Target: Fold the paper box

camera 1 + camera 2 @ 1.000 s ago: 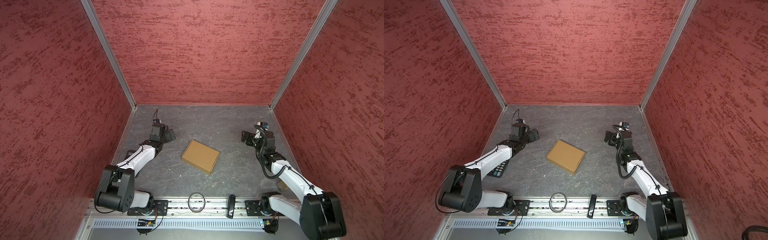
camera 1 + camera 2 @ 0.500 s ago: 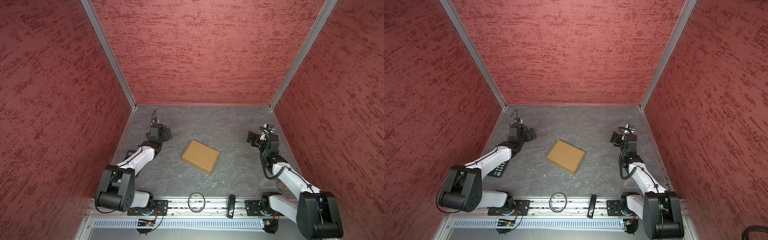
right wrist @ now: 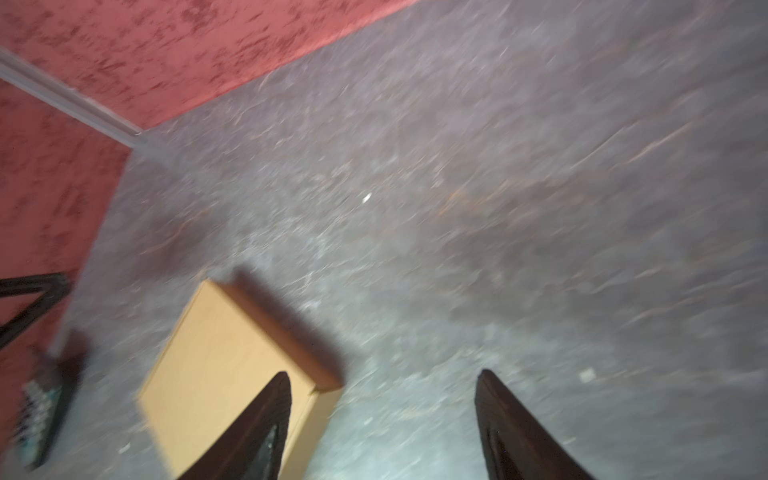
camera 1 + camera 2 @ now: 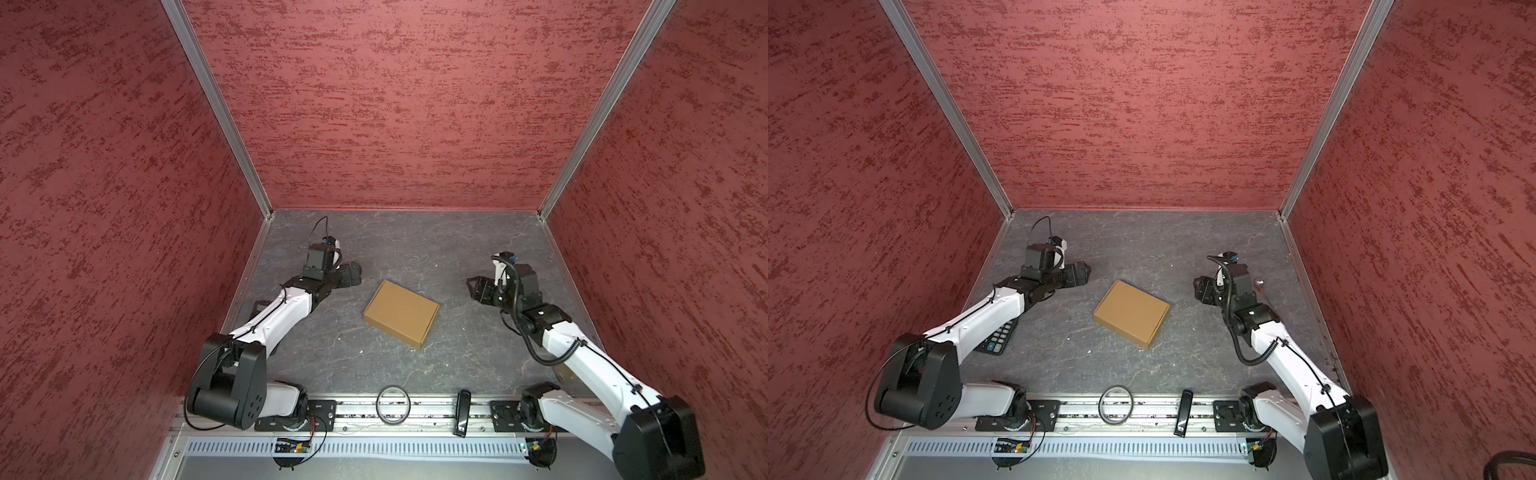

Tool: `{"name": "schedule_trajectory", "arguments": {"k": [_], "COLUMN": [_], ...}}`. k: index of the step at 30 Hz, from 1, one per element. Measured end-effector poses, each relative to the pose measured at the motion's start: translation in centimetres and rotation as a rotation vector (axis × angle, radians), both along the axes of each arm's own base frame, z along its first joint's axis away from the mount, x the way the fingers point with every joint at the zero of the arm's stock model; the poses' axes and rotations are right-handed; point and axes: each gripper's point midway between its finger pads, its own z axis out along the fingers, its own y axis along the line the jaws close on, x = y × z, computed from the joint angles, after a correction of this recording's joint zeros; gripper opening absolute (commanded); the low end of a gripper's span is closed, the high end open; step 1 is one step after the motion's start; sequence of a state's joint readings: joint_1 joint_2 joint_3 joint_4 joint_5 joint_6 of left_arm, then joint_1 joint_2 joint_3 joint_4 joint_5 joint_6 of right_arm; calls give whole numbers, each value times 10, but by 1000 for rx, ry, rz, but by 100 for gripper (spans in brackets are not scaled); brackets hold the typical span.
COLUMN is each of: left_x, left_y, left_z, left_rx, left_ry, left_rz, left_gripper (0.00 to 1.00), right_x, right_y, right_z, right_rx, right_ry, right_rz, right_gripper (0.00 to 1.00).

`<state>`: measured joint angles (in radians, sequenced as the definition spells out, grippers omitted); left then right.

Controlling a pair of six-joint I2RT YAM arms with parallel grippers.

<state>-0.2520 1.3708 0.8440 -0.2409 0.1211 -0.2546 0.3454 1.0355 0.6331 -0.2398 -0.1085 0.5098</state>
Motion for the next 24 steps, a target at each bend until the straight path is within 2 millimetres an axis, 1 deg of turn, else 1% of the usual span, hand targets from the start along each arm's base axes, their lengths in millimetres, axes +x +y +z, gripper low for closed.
{"name": "schedule_trajectory", "arguments": {"k": [2,4,7,10,16,19,24], "left_x": [-5,-10,-21,-32,-47,-53,-63], "left_y": [-15,-27,-43,-58,-78,-83,-87], "left_z": [-1,-6,-17,-32,-50,-59,-69], "left_rx": [-22,-37,-55,-59,-69,-71,-76], "left_ry": [32,61,115,171,237,268,304], "left_rz": [-53,-94,-149,-201,-260,-271,-281], "left_gripper": [98,98,97,97,93,91,88], "right_x": [-13,-25,-39,-49,-52,-49,-45], "right_y": [20,33,48,63,90,100,111], "right_z": [-8,-17,-34,-51,-71,-79,-92], "right_rx": [51,92,151,186,241,260,277], "right_ry": [49,98,168,234,297,312,334], "right_rz": [19,24,19,15,17,16,17], "right_gripper": [70,70,69,70,69,69,65]}}
